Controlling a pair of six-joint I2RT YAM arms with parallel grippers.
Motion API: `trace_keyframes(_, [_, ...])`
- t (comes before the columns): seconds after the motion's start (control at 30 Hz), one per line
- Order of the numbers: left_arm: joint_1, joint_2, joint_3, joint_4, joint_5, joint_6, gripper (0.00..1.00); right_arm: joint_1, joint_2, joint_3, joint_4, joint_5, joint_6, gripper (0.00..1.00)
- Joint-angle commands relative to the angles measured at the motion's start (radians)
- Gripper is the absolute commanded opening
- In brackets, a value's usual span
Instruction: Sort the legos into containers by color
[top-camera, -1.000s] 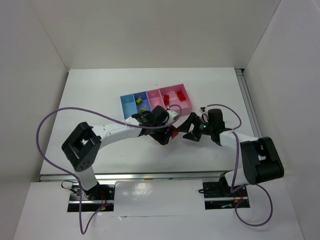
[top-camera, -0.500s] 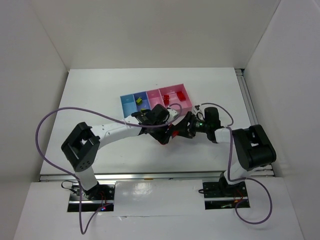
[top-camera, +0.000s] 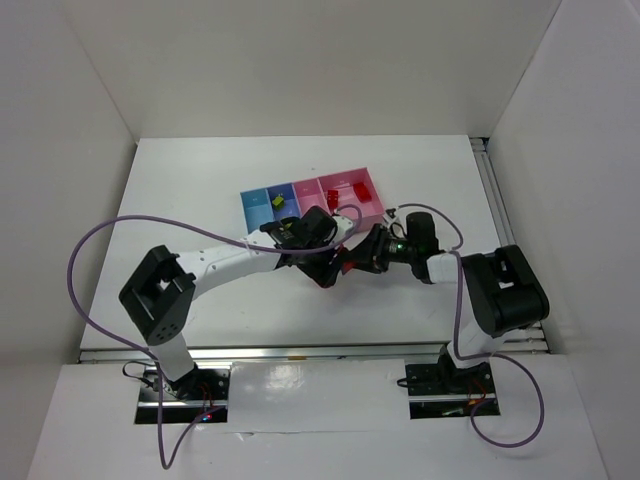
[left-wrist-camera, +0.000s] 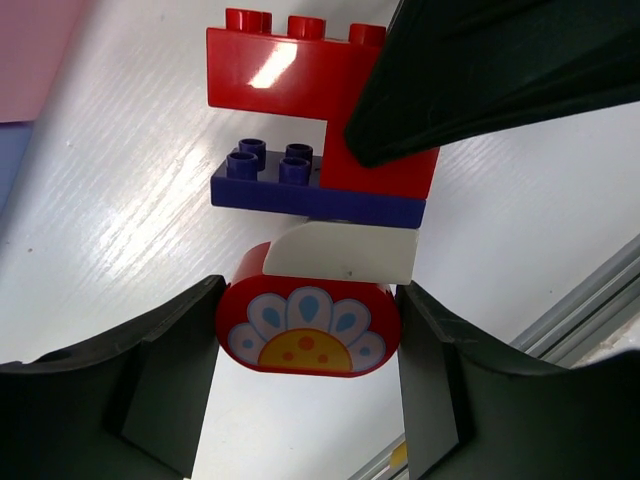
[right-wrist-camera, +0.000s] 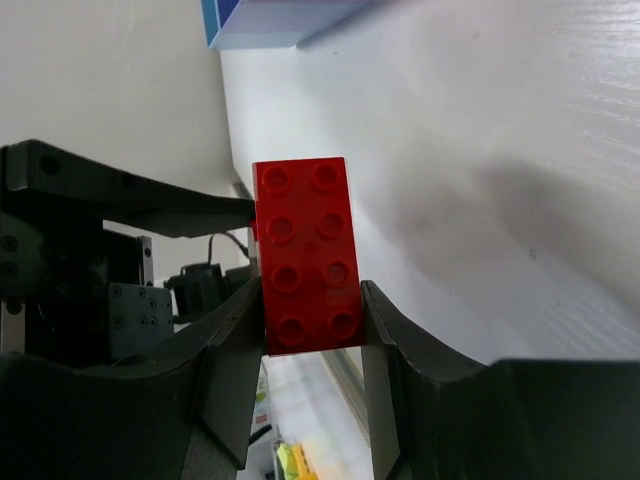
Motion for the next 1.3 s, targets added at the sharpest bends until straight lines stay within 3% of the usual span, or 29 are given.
trace_keyframes(0.0, [-0.010,-0.053,0.055,0.027,0.005,0.029,0.00,-0.007,-0.074,0.018,-0.005,0.112,0.008,0.01])
trace_keyframes(0.27, [-0.010,-0.044,0.055,0.018,0.000,0.049,0.00,-0.138,-0.282,-0.088,-0.114,0.206,-0.003,0.00])
trace_keyframes(0.47, [0.000,-0.035,0.065,0.018,-0.009,0.036,0.00,-0.158,-0.370,-0.032,-0.350,0.342,-0.135,0.00])
trace_keyframes(0.67, [0.018,0.123,0.162,-0.008,0.012,-0.094,0.02,-0.167,-0.487,0.001,-0.565,0.524,-0.224,0.00])
trace_keyframes(0.7, [0.018,0.147,0.180,-0.008,0.003,-0.111,0.04,-0.178,-0.499,0.001,-0.565,0.524,-0.224,0.00])
trace_keyframes(0.77, [0.018,0.198,0.222,-0.057,-0.027,-0.128,0.22,-0.188,-0.522,0.001,-0.594,0.524,-0.224,0.00])
trace_keyframes(0.8, [0.018,0.241,0.270,-0.080,-0.063,-0.137,0.32,-0.188,-0.522,-0.008,-0.594,0.524,-0.235,0.00])
trace_keyframes(0.83, [0.018,0.256,0.291,-0.109,-0.077,-0.137,0.54,-0.188,-0.531,-0.008,-0.605,0.524,-0.235,0.00])
trace_keyframes(0.97, [0.027,0.228,0.306,-0.148,-0.089,-0.107,0.93,-0.208,-0.543,-0.008,-0.604,0.490,-0.256,0.00])
trace_keyframes(1.2, [0.036,0.050,0.281,-0.243,-0.039,-0.073,0.94,-0.218,-0.533,-0.019,-0.548,0.372,-0.284,0.00])
trace_keyframes(1.27, [0.062,0.021,0.281,-0.254,0.012,-0.073,0.86,-0.218,-0.533,-0.010,-0.538,0.332,-0.284,0.00])
